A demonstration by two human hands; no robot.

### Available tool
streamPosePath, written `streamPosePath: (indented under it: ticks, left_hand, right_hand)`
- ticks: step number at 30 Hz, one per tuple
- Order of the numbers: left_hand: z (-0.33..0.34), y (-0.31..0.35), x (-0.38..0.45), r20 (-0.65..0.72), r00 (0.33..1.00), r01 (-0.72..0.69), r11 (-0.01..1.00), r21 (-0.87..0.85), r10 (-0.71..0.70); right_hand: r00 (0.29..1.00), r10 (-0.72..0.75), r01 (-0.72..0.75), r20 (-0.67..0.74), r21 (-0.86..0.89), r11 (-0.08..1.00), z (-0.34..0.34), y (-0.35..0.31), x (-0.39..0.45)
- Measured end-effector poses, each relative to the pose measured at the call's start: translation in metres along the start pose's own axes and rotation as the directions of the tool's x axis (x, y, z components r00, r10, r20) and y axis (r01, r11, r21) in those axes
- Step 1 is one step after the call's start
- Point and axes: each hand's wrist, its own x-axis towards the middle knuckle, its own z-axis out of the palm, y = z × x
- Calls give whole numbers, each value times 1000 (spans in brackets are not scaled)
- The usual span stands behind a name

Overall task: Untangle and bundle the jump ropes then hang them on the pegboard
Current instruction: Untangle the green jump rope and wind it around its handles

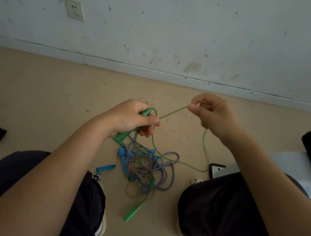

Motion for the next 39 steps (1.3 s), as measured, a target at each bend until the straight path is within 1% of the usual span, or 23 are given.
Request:
streamPosePath:
  ticks: [1,2,3,5,7,9,11,14,16,19,21,23,24,25,26,29,31,33,35,36,37,39]
  left_hand:
    - [-3,-1,-1,-12,1000,-4,999,48,4]
    - [-3,-3,-2,-18,1000,-10,997,83,11]
    - [-3,-3,-3,-14,1000,-16,996,91,17]
    - [3,-3,-6,19,999,-35,999,35,35]
    - [11,0,-7,47,996,-68,997,-41,70]
    - [16,2,-7,51,995,-86,993,-87,91]
    - [19,4,-5,29,996,-80,990,-119,84]
    - [22,4,-2,19,997,-64,980,-189,69]
    - [24,3,-1,23,997,-72,977,-203,79]
    - [19,2,0,4,996,-87,984,-154,89]
    - [9,1,0,-10,997,-77,991,-106,76]
    - [-1,-1,-1,-35,998,-53,998,-13,53]
    - [-5,-3,-2,-56,997,-48,998,36,50]
    - [-8,-5,-1,-77,996,-47,996,69,53]
    - [-9,-6,-1,-88,995,-50,996,78,57]
    - [-3,-4,-3,-53,996,-67,998,7,67]
    - [5,-1,-3,-11,997,-83,996,-28,83]
    - [14,1,-2,22,995,-90,993,-73,92]
    - [19,4,-1,47,994,-87,987,-138,94]
    - [19,4,-2,51,994,-85,984,-157,94]
    - [17,5,-2,44,995,-84,984,-158,92]
    - [10,4,-3,-5,996,-84,989,-120,84]
  right_hand:
    - [1000,-6,6,-22,4,1000,-3,1,1]
    - [1000,-11,11,3,11,1000,-4,1,1]
    - [998,-11,10,63,22,1000,-3,1,0]
    - [978,-4,-5,207,44,999,2,-2,-4]
    - [953,9,-30,301,65,997,8,-6,-8]
    - [943,24,-52,332,76,996,12,-10,-10]
    - [941,16,-42,339,71,997,15,-13,-11]
    - [932,-38,42,360,-1,999,21,-10,-12]
    - [939,-38,53,342,-34,998,27,-6,-12]
    - [962,-62,49,266,52,997,23,-4,-9]
    - [985,-85,67,149,120,991,10,-5,-5]
    - [997,-75,76,-13,182,980,-7,-4,-1]
    - [995,-65,78,-69,213,974,-13,-3,1]
    - [995,-53,71,-84,234,970,-17,-2,2]
    - [998,-38,49,-52,239,970,-18,-1,2]
    - [987,2,-25,161,143,989,-9,-3,-3]
    - [964,-8,-25,266,120,993,3,-7,-8]
    - [946,-29,-6,322,109,994,15,-9,-11]
    - [944,-33,14,327,60,998,23,-9,-12]
    - [953,-38,27,299,40,999,23,-9,-12]
    - [968,-49,43,246,29,999,21,-8,-10]
    - [995,-65,62,76,40,997,9,-7,-6]
